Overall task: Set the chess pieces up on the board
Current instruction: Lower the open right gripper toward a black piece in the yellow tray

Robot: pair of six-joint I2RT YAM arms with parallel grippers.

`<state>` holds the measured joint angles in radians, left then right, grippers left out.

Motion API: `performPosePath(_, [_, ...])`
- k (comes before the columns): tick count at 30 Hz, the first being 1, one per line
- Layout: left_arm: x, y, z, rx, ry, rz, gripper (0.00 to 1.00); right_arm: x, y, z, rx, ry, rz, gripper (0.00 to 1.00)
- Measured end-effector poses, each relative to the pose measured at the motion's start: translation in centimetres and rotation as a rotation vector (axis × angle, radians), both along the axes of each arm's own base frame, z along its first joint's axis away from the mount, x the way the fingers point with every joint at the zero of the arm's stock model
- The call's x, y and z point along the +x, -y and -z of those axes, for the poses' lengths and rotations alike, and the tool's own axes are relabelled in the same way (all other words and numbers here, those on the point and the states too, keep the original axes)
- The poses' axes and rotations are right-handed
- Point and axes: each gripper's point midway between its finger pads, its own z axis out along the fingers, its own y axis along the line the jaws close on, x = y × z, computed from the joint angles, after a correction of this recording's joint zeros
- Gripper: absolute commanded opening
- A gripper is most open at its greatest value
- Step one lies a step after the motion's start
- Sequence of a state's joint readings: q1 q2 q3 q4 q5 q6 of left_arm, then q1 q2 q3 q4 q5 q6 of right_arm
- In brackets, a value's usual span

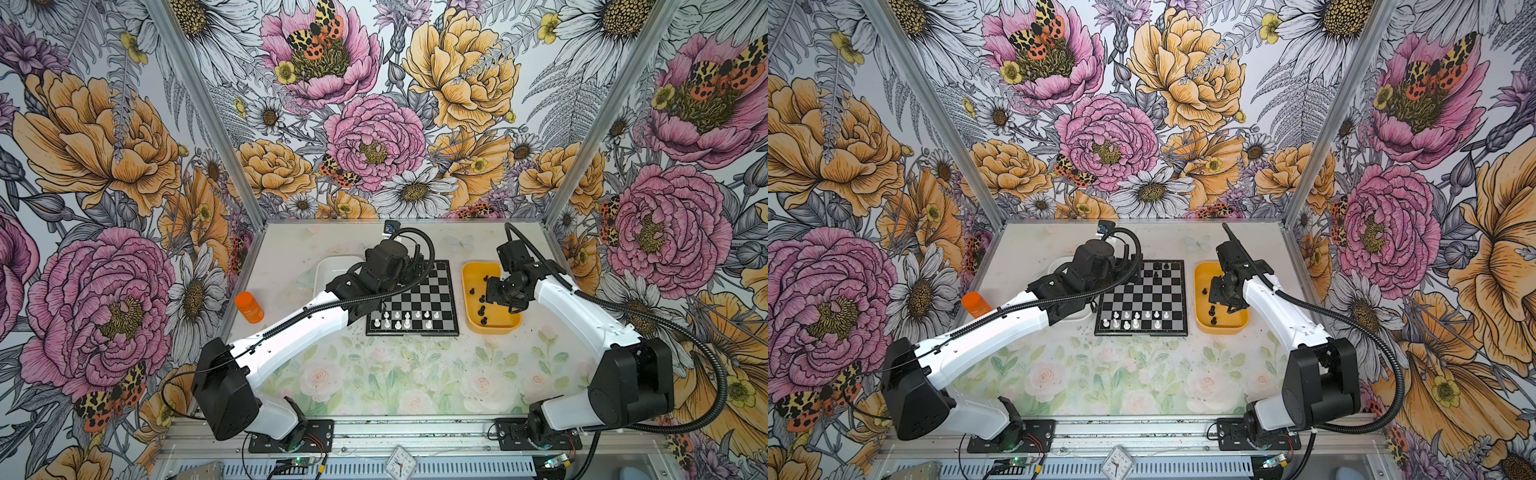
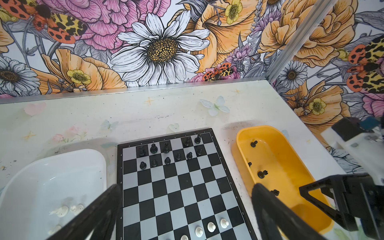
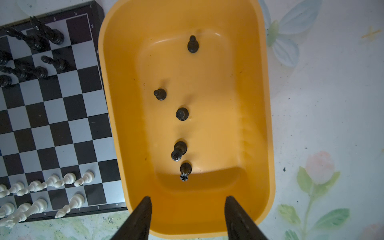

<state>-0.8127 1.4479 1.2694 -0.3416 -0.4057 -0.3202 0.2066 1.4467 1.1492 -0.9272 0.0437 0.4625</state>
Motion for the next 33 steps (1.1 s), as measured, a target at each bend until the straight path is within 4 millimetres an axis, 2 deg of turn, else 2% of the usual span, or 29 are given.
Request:
performPosePath(5, [0.3, 0.6, 1.4, 0.009, -0.028, 0.006, 0.99, 0.0, 0.0, 0.5, -0.003, -0.016, 0.0, 0.58])
performPosePath(10, [0.3, 0.7, 1.3, -0.004, -0.03, 0.003, 0.99, 0.1, 0.0, 0.7, -0.008, -0.028, -0.009, 0.5])
performPosePath(18, [0.2, 1.0, 1.5, -0.009, -0.038, 0.02, 0.99, 0.0, -0.3, 0.9, 0.003, -0.039, -0.015, 0.45])
performPosePath(25, [0.5, 1.5, 2.8, 0.008, -0.061, 0.027, 0.99, -0.2, -0.8, 2.8, 0.003, -0.103, -0.032, 0.47])
performPosePath(33, [0.5, 1.5, 2.8, 0.009, -0.062, 0.027, 0.99, -0.3, -1.1, 4.4, -0.006, -0.15, -0.052, 0.44])
